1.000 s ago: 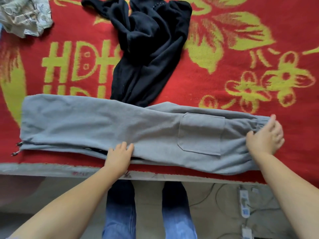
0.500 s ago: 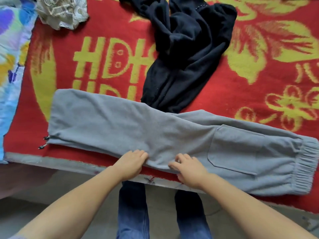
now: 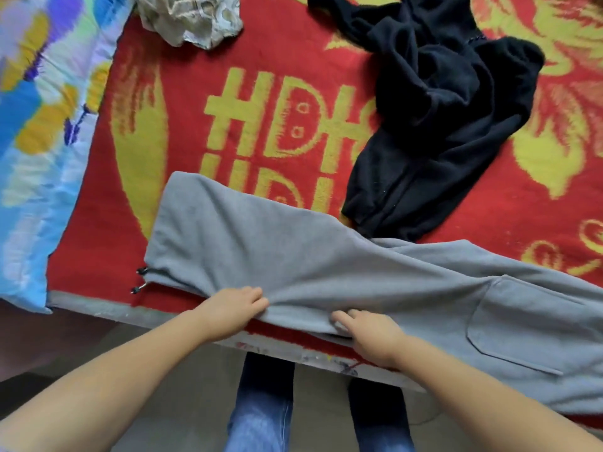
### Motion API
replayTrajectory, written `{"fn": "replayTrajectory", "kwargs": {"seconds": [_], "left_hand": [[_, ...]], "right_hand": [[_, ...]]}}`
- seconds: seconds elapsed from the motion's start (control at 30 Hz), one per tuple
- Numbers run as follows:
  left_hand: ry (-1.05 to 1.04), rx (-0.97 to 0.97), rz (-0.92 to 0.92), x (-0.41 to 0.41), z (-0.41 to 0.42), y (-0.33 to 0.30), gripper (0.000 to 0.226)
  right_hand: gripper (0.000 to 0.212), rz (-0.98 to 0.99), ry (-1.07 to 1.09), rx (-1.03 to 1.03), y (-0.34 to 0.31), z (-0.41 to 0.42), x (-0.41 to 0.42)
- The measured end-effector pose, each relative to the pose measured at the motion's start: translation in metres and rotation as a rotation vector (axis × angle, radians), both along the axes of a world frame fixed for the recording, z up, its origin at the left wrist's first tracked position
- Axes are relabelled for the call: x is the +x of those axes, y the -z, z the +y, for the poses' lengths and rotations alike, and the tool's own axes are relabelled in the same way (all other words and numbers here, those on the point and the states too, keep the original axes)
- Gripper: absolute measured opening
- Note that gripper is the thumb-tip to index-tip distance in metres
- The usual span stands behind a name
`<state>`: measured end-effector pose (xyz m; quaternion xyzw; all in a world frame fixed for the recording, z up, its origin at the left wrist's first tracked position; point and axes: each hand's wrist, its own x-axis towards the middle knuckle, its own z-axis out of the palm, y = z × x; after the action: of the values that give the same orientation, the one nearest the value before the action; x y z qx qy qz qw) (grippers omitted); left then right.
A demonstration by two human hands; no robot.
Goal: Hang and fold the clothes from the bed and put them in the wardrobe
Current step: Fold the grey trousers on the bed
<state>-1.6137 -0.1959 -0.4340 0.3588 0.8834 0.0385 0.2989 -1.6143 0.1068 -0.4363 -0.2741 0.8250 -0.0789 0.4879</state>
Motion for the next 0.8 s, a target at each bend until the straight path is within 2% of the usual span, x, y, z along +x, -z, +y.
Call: {"fn": "replayTrajectory", "kwargs": {"seconds": [0.07,0.1,0.17,0.3,0.37,0.43,0.5,0.6,0.63,0.7,0.73,0.8], "left_hand": [[-0.145,-0.09,-0.231,-0.001,-0.006,0.004,0.025],[-0.247,-0.062,-0.272,-0.008,-0.007,0.004,0.025],[-0.488,0.063,-0.245,-0.029,-0.011,0.003,0.028],[-1.208,0.342,-0.013,-0.073,-0.049,-0.002,0.045],[-1.4,0.18,0.192,-0.08,-0.079,0.002,0.049],[-1.607,-0.028,0.222,-0.075,-0.101,0.009,0.063],[-1.785,-0.035,0.043,-0.07,-0.114,0.017,0.07],[-1.714,0.057,-0.13,-0.068,-0.133,0.028,0.057],[-1.715,0.126,-0.194,-0.07,-0.14,0.029,0.053],[-1.751,0.302,-0.348,-0.075,-0.154,0.028,0.051],[-1.786,0.413,-0.457,-0.079,-0.16,0.027,0.053],[-1.884,0.595,-0.688,-0.086,-0.168,0.021,0.058]], "right_hand": [[0.04,-0.117,-0.007,0.004,-0.005,0.0,-0.017],[0.034,-0.136,-0.004,0.002,-0.009,0.0,-0.026],[0.027,-0.051,0.095,-0.031,-0.014,-0.002,-0.047],[0.032,0.34,0.444,-0.174,-0.017,-0.022,-0.081],[0.045,0.428,0.416,-0.22,-0.013,-0.047,-0.084],[0.067,0.389,0.284,-0.1,-0.005,-0.079,-0.079],[0.079,0.293,0.107,0.009,0.004,-0.112,-0.064],[0.083,0.276,-0.142,-0.001,0.009,-0.15,-0.025],[0.082,0.304,-0.164,-0.015,0.006,-0.16,-0.015],[0.06,0.405,-0.103,-0.099,0.002,-0.173,-0.003],[0.044,0.45,-0.022,-0.154,0.002,-0.178,-0.002],[0.025,0.452,0.159,-0.199,0.0,-0.184,-0.008]]}}
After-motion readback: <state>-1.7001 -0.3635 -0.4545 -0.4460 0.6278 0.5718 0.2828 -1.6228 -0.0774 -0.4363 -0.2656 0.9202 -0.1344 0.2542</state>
